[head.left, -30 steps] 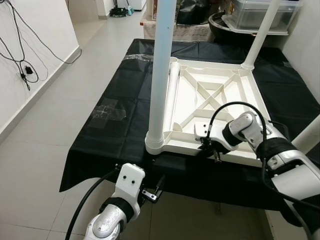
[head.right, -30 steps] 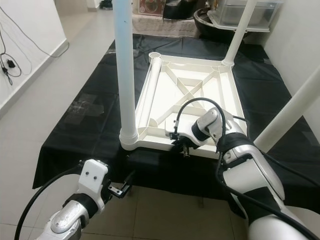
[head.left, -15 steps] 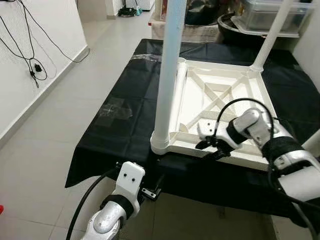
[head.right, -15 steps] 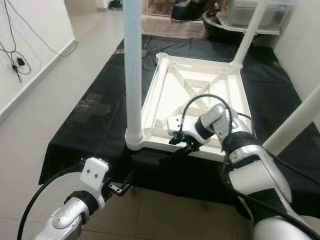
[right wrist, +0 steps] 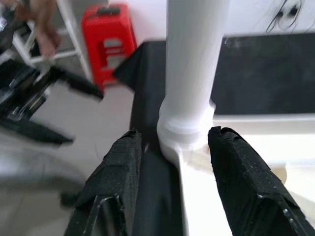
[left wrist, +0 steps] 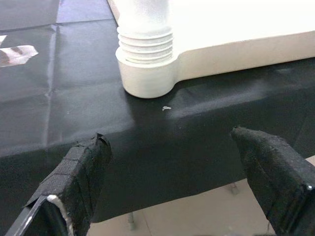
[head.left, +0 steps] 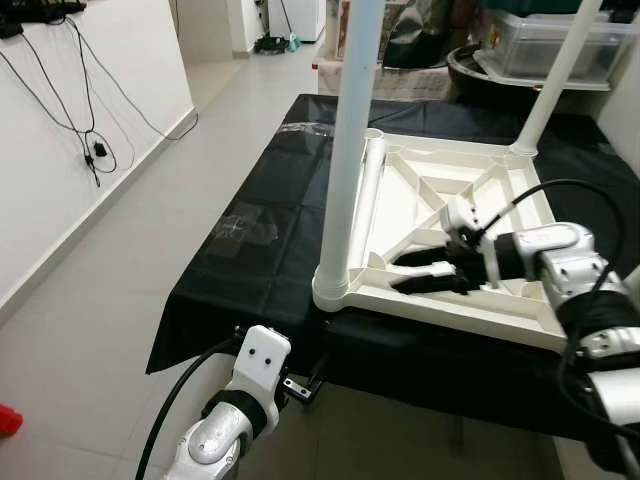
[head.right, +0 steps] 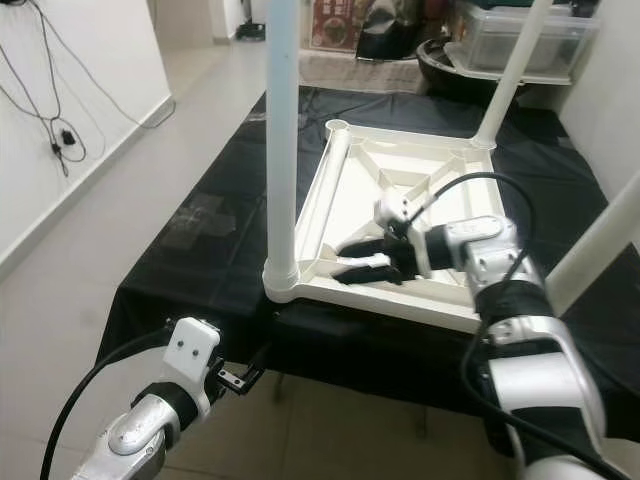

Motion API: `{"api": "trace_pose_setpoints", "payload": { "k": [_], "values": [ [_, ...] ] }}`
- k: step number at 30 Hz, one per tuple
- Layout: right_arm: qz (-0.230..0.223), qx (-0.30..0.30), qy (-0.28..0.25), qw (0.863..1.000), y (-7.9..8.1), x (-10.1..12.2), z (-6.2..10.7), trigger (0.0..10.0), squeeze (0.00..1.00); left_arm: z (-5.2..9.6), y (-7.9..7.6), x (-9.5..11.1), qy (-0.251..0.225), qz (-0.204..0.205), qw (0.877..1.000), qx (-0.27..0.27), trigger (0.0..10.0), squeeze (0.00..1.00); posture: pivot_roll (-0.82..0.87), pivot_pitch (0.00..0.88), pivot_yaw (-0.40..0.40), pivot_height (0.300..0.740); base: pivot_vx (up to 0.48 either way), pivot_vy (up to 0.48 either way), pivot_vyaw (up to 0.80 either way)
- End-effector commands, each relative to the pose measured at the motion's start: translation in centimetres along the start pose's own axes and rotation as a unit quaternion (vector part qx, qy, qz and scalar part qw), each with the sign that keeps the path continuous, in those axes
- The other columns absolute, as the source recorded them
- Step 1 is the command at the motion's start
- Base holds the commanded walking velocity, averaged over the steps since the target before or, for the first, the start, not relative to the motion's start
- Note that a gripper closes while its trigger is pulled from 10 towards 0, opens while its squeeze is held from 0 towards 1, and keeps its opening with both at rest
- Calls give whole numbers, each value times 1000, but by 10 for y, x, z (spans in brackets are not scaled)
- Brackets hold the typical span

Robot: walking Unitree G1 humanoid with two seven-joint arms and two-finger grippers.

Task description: Building children table

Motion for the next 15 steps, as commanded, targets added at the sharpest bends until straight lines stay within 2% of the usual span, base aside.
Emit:
{"api": "trace_pose_setpoints", "payload": {
  "k": [1, 2, 5, 6, 7, 13, 15],
  "values": [
    [-6, -14, -19, 1000, -2, 3, -6, 10000, 1000, 2, 2, -7, 11, -2, 1000, 3, 10000, 0, 90, 55, -50, 740, 0, 0, 0],
    [-8, -15, -23, 1000, -1, 3, -11, 10000, 1000, 3, 2, -6, 11, -2, 1000, 3, 10000, 0, 92, 59, -50, 740, 0, 0, 0],
    [-8, -15, -23, 1000, -1, 3, -11, 10000, 1000, 3, 2, -6, 11, -2, 1000, 3, 10000, 0, 92, 59, -50, 740, 0, 0, 0],
    [-8, -21, -29, 999, -2, 5, -17, 10000, 1000, 4, 2, -6, 10, -1, 1000, 3, 10000, 0, 96, 66, -53, 740, 0, 0, 0],
    [-8, -12, -37, 999, 1, 9, -21, 10000, 0, 4, 1, -6, 10, -1, 1000, 3, 10000, 0, 101, 74, -55, 740, 0, 0, 0],
    [-10, -7, -58, 998, 2, 18, -28, 10000, 0, 6, 0, -5, 10, 0, 1000, 3, 10000, 0, 102, 86, -56, 740, 0, 0, 0],
    [-13, -12, -85, 996, 0, 30, -37, 10000, 0, 8, -1, -4, 10, 0, 1000, 2, 10000, 0, 107, 99, -55, 740, 0, 0, 0]
  ]
}}
Point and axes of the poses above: a point about 5 cm out from each wrist's last joint towards the gripper, its own z axis pointing back from the gripper into the wrist, its own x axis along the axis of the wrist's last joint, y = z × x, the point moved 5 cm from there along -z, pointing out of the wrist towards the gripper, and after that the axes turned 10 degrees about z, right-handed, at the moved point
